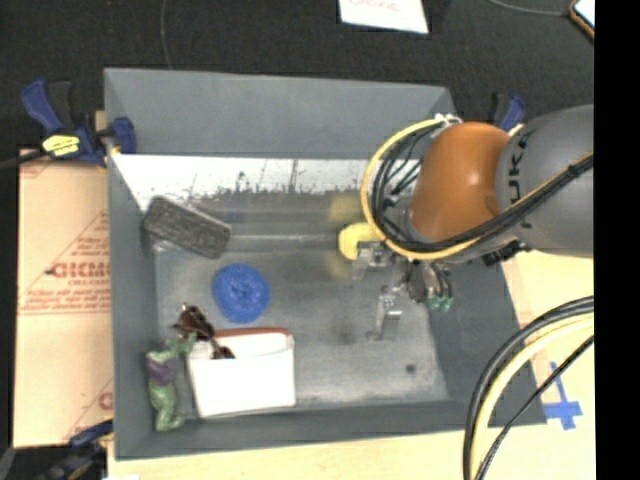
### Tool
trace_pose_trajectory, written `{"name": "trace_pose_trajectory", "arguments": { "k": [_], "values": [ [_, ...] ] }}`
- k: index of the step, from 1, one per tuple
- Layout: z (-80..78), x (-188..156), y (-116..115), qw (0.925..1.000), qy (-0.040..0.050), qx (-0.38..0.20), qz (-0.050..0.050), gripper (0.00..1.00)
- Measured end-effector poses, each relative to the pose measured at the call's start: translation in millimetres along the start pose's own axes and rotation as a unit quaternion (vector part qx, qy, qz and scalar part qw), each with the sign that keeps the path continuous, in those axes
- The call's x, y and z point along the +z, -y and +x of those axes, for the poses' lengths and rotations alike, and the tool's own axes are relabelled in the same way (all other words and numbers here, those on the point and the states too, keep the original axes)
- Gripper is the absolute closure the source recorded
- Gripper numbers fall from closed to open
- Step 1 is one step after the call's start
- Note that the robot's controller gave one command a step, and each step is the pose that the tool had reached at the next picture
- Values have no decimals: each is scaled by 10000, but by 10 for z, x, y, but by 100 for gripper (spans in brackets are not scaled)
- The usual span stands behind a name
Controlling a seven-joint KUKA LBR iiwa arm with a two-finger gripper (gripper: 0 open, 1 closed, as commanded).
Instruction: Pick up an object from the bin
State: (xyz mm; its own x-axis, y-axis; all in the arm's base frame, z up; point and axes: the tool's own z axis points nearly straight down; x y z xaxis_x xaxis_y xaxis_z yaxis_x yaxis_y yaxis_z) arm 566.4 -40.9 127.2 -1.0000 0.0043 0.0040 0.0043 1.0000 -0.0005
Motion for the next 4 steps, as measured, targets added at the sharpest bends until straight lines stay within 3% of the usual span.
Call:
{"name": "trace_pose_trajectory", "arguments": {
  "k": [1, 2, 3, 4],
  "values": [
    [-16, -48, -2, 10000, 38, -10, 3, 0],
    [-578, 15, -1524, 9955, 54, -945, 5, 0],
    [-746, 82, -1886, 9925, 54, -1223, 17, 0],
    [-520, -71, -1753, 9974, 74, -719, -4, 0]
  ]
}}
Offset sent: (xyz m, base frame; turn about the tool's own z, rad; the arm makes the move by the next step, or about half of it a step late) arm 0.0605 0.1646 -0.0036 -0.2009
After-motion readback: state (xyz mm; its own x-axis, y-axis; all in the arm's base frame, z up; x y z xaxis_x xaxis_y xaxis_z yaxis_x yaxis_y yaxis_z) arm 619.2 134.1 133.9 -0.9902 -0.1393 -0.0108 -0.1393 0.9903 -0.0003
